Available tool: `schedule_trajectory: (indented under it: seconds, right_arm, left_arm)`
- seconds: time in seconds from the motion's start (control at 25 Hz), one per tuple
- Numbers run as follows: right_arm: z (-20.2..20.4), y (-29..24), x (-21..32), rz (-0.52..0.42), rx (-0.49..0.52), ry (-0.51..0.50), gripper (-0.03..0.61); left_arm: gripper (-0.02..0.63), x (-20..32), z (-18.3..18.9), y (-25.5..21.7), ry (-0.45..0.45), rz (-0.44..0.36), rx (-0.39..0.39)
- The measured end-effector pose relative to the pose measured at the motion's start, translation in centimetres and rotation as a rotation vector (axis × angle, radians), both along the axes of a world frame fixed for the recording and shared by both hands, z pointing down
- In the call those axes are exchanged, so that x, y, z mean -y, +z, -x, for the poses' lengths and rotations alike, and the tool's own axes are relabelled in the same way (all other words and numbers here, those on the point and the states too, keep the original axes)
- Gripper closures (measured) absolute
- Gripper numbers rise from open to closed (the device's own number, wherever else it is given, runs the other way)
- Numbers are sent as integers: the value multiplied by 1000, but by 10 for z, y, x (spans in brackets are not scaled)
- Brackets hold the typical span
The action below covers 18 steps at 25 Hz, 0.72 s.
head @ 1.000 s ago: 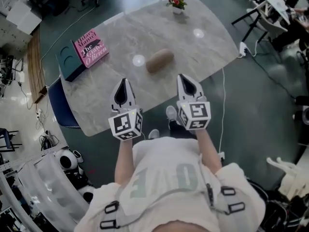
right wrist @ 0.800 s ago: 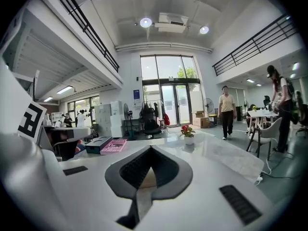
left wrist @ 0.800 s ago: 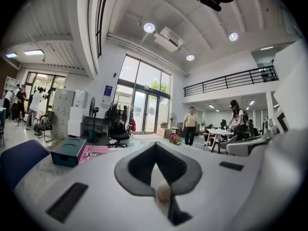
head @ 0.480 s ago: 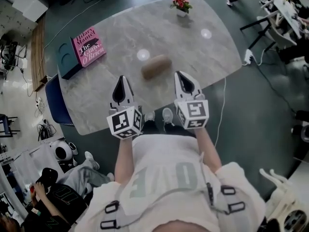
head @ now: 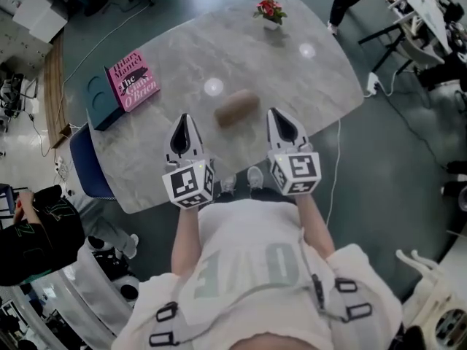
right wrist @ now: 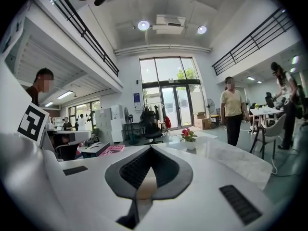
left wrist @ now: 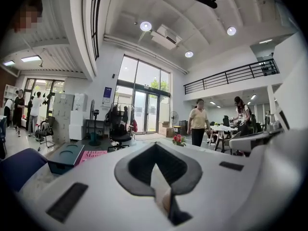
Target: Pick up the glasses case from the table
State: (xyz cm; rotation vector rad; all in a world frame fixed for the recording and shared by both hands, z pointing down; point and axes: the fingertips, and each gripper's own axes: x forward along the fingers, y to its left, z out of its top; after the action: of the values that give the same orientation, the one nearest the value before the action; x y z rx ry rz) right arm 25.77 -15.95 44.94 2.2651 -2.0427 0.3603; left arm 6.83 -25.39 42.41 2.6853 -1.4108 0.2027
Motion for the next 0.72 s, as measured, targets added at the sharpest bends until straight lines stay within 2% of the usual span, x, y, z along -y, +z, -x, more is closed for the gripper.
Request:
schedule_trajectory:
  seconds: [0.16, 0.2, 0.24, 0.28, 0.4, 0.52, 0.72]
  right_arm:
    - [-5, -4, 7, -28, -6, -14, 577]
    - [-5, -3, 9, -30, -6, -33, 551]
    - [-6, -1, 13, -34, 1, -46, 352]
    - [-8, 1, 16, -39, 14, -40, 286]
    - [-19, 4, 23, -62, 61, 26, 208]
    - [-25, 6, 26, -48, 80, 41, 198]
    - [-23, 8, 33, -33, 90, 6, 198]
  left_arm:
    - [611, 10, -3, -5, 4, -7, -17]
    - [611, 12, -6, -5, 8, -5, -23]
    - [611, 13, -9, -5, 13, -7, -23]
    - [611, 13, -10, -6, 17, -12, -19]
    - [611, 15, -13, -9, 29, -25, -15]
    - [611, 17, -17, -8, 34, -24, -18]
    - [611, 23, -16, -7, 27, -22, -20]
